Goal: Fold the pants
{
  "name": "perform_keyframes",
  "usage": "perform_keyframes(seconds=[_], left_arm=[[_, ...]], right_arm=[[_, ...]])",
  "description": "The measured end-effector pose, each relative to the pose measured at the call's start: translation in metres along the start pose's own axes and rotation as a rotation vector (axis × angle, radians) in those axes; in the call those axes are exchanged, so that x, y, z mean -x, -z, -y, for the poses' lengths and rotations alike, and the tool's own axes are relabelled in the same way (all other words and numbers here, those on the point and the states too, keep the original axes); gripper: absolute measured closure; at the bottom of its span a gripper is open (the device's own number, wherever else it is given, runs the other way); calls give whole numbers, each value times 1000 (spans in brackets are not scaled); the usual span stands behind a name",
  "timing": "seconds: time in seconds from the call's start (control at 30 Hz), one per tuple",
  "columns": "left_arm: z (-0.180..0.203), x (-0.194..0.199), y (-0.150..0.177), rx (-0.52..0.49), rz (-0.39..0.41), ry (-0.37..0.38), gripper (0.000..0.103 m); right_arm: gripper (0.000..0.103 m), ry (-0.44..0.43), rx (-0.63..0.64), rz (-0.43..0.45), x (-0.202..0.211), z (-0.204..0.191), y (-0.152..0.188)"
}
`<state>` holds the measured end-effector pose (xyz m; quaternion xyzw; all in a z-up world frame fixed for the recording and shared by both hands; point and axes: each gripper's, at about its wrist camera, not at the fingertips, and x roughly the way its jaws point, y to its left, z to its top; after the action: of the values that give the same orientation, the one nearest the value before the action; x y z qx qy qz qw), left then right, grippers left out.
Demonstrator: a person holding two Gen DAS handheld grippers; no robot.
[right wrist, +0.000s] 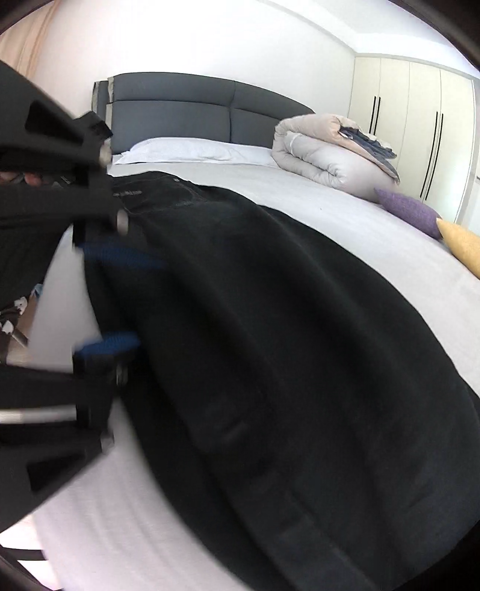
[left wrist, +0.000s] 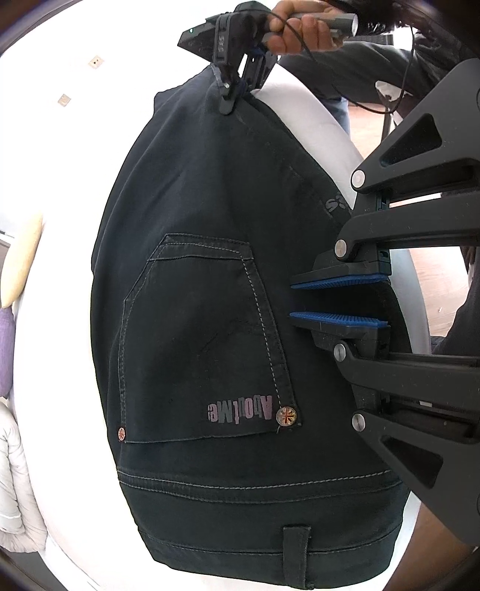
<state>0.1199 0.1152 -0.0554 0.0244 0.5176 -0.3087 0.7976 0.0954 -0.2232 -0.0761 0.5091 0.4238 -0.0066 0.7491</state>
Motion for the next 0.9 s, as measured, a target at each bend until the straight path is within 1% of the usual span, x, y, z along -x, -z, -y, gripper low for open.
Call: perform_keyframes(seconds=[0.07,0.17,0.2,0.33,0.43,0.47,0.53,0.6,0.63,0.67,0.7,0.73,0.77,0.8,0.83,0.87,0.9], left_arm=[[1,-1,0,-8,-7,-6,90],[2,0,0,-29,-23,-26,91],[2,1,1,-33,-26,-30,91],[0,3,2,-29,-25,-39,91],[-2,10,5,-23,-18,-70,90],[-3,13,5,-15,-8,-79,90],[2,22,3,-26,19,-107,90],[12,33,-2,-34,59,-98,90],[18,40,-8,-40,88,-79,90],[26,45,-16,-51,115,-61,90],[31,46,-23,-59,130,-50,90],[39,42,-35,-69,139,-39,90],[45,36,-43,-77,143,-35,90],[51,27,-51,-87,144,-28,90],[57,18,-56,-96,136,-17,90],[62,5,-61,-108,112,-11,90],[65,-7,-63,-116,86,-16,90]], right_arm=[[99,-23,-13,10,3,9,2],[100,4,12,69,21,16,16],[100,6,8,72,28,23,21],[101,-8,-7,74,28,33,29],[101,-12,6,65,30,28,30],[100,-14,19,58,31,26,31],[99,9,51,48,33,24,30],[91,11,29,51,43,28,26],[79,9,23,65,50,30,22],[63,12,20,98,59,29,18],[57,15,22,138,67,28,13],[55,20,29,165,72,27,9],[55,25,32,181,74,28,4],[55,31,20,183,73,31,-2],[66,42,-8,168,69,38,-9],[91,55,-23,154,66,44,-12],[99,75,-36,140,62,51,-14]])
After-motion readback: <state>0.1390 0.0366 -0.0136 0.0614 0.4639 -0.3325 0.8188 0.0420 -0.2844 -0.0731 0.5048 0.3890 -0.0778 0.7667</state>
